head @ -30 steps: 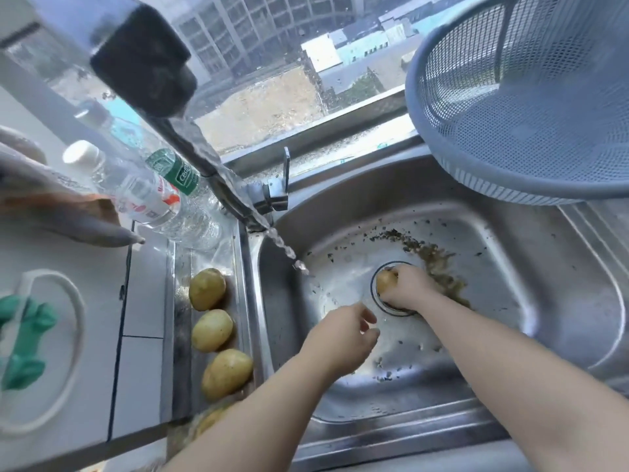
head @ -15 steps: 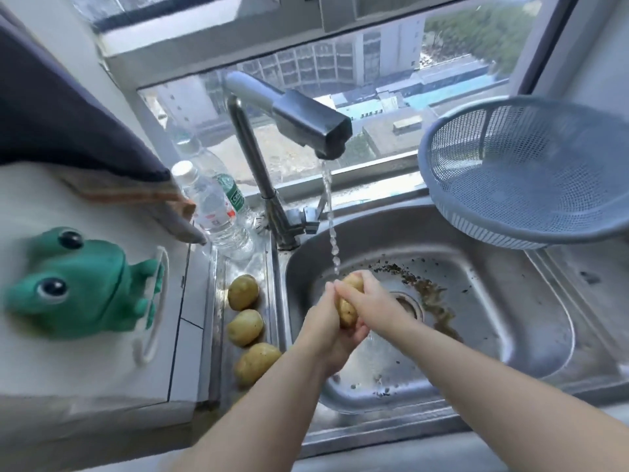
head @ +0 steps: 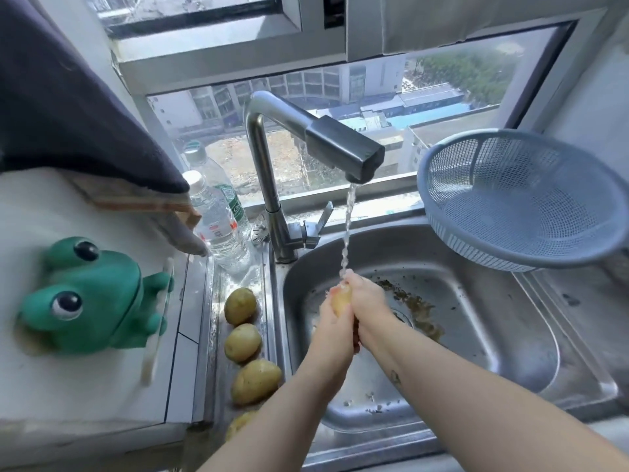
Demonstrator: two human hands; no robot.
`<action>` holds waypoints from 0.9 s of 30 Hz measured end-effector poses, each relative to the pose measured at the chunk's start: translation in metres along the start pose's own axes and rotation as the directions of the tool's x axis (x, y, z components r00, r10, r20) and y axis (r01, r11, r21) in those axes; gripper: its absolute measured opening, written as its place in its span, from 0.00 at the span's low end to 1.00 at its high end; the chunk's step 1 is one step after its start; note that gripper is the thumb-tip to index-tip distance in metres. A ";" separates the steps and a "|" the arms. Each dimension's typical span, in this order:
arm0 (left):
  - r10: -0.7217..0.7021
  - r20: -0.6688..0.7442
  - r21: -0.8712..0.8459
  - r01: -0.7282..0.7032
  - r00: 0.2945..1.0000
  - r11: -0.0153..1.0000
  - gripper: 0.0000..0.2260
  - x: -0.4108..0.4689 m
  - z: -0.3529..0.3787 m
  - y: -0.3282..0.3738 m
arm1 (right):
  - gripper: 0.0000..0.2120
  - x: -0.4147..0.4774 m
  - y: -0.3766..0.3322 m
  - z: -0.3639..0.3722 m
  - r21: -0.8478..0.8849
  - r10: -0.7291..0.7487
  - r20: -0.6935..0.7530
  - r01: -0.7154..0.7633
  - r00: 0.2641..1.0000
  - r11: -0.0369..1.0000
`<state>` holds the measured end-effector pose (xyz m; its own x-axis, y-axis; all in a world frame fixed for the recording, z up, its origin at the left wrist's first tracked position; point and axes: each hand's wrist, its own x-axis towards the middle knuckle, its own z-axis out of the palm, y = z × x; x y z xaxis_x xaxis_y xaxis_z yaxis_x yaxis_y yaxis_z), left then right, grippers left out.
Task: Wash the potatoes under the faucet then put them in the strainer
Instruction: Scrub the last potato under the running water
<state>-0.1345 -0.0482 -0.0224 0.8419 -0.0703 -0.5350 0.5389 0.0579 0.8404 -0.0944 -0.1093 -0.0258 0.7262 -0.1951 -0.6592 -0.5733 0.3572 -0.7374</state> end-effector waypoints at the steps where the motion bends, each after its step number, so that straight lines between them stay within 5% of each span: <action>1: 0.008 -0.002 0.019 -0.008 1.000 1.000 0.12 0.000 -0.003 -0.003 | 0.14 0.000 -0.001 0.001 0.018 0.035 -0.010 -0.034 0.999 0.999; 7: -0.065 -0.118 -0.111 0.052 0.991 0.992 0.10 0.007 -0.001 0.011 | 0.13 -0.007 0.005 0.000 0.120 0.019 0.154 -0.038 0.988 0.992; 11: -0.190 -0.147 -0.112 0.174 0.971 0.978 0.22 0.014 -0.005 0.016 | 0.15 -0.006 0.018 -0.008 -0.056 -0.086 0.237 0.102 0.968 0.993; 14: -0.313 -0.174 -0.179 0.283 0.934 0.942 0.20 0.020 -0.011 0.014 | 0.19 -0.004 0.026 -0.015 -0.220 -0.159 0.309 0.233 0.938 0.947; 21: -0.320 -0.105 0.039 0.325 0.942 0.945 0.16 0.013 -0.015 0.019 | 0.06 0.008 0.026 0.003 -0.267 -0.167 0.139 0.200 0.976 0.943; 27: -0.167 -0.202 0.233 0.213 0.965 0.949 0.28 0.020 -0.024 -0.001 | 0.19 0.020 0.026 0.014 -0.059 0.021 -0.028 -0.022 0.999 0.998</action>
<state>-0.1173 -0.0258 -0.0366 0.7285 0.1234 -0.6739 0.6837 -0.1924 0.7039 -0.0899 -0.0913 -0.0562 0.7034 -0.2128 -0.6782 -0.6107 0.3073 -0.7298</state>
